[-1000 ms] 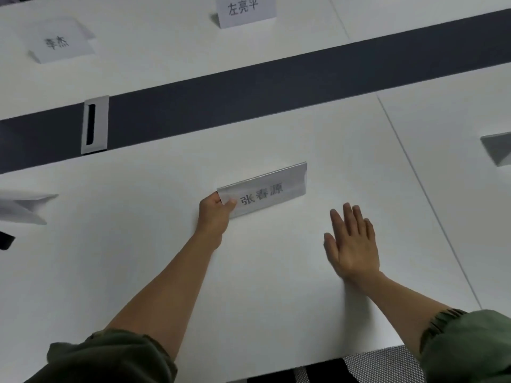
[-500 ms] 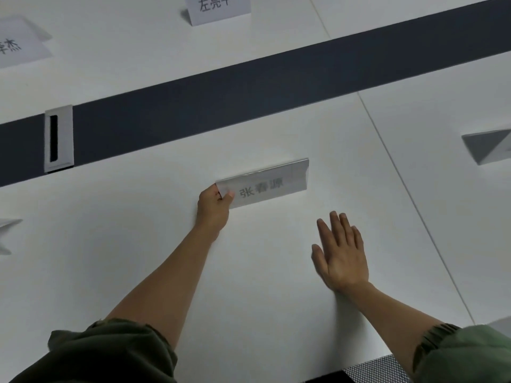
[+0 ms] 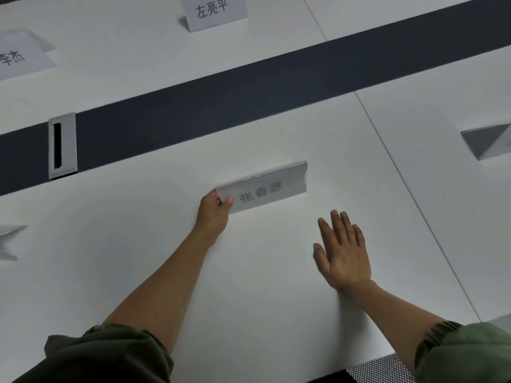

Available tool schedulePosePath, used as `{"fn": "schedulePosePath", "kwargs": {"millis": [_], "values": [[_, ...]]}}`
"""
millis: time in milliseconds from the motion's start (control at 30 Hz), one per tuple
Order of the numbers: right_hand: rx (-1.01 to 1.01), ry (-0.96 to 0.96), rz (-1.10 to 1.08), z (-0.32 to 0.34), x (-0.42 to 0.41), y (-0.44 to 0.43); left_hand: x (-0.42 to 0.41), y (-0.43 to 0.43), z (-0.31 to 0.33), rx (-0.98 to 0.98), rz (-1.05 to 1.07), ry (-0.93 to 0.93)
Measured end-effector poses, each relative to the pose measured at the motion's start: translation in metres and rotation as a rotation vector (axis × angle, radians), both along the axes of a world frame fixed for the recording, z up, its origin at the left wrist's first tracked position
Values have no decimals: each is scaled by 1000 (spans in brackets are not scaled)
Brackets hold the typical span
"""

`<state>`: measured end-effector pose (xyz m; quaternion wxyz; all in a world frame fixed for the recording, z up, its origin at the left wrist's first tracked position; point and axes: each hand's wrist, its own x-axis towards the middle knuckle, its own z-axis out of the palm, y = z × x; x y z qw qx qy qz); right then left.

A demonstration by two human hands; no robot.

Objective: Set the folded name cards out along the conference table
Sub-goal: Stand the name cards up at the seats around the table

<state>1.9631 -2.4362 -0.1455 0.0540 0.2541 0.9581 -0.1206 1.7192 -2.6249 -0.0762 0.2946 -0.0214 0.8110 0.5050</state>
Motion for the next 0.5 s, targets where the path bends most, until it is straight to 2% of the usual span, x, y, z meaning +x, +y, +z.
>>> {"fn": "schedulePosePath", "kwargs": {"millis": [100,167,267,333,400,500], "values": [[-6,5,2,0,0,-1,4,-6,1,-144,56,71],[-8,7,-2,-1,1,0,4,-11,7,-299,28,262],[-8,-1,-2,0,1,0,-4,-8,20,-494,-329,556],[-7,-12,-1,0,1,0,-7,0,23,-494,-532,544],[-10,-23,0,1,1,0,-4,6,23,-445,-552,476],[-2,-25,-1,1,2,1,8,10,23,-447,-518,475]]}}
